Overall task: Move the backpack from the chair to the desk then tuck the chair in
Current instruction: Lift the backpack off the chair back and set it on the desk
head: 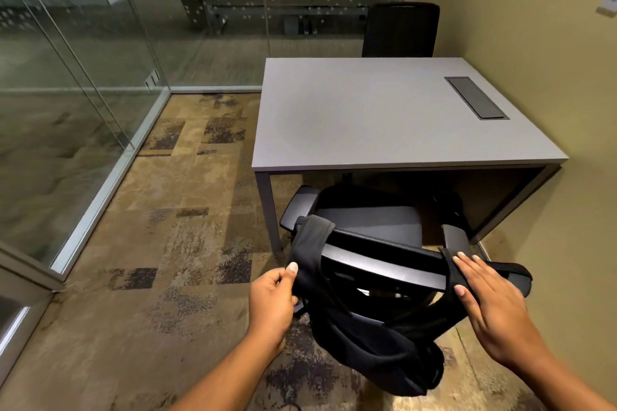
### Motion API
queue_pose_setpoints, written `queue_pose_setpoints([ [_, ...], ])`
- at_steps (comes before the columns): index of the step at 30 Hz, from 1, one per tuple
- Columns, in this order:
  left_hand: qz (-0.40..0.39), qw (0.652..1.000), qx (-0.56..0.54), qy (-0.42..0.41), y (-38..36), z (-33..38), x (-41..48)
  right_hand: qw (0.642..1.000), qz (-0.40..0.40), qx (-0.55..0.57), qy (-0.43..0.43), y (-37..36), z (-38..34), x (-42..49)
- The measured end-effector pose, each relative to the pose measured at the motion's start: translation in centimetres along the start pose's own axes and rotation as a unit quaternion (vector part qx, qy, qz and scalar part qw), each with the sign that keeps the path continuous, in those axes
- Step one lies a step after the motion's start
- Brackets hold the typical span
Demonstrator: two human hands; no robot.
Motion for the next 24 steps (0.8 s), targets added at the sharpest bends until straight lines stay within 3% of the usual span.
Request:
queue_pose_setpoints([
  [3,0.053,0.991,-0.112,0.057,0.9,-0.6,-0.7,1.000,-0.002,0.007,-0.001,0.2,0.1,0.1],
  [7,0.115,0.937,-0.276,0.181,2.0,-3.1,-1.8,1.000,-0.010,0.004,0.003,0.0,-0.1,0.0],
  [16,0.101,0.899,-0.330,0.269,0.9,-3.8,-1.1,0.999,-0.029,0.017,-0.006,-0.1,0.0,-0.1],
  [24,0.078,0.898,-0.361,0.239,0.4,2.5,3.5,0.999,-0.034,0.032,-0.013,0.2,0.1,0.2],
])
Point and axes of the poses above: each hand's wrist, its own x-axis towards the middle knuckle, its own y-axis out of the back of the hand, z = x × y, the point moved 6 cm from there along x, towards the middle knuckle, and after that the axes turned 9 degrees about y, right-handed, at the moved point
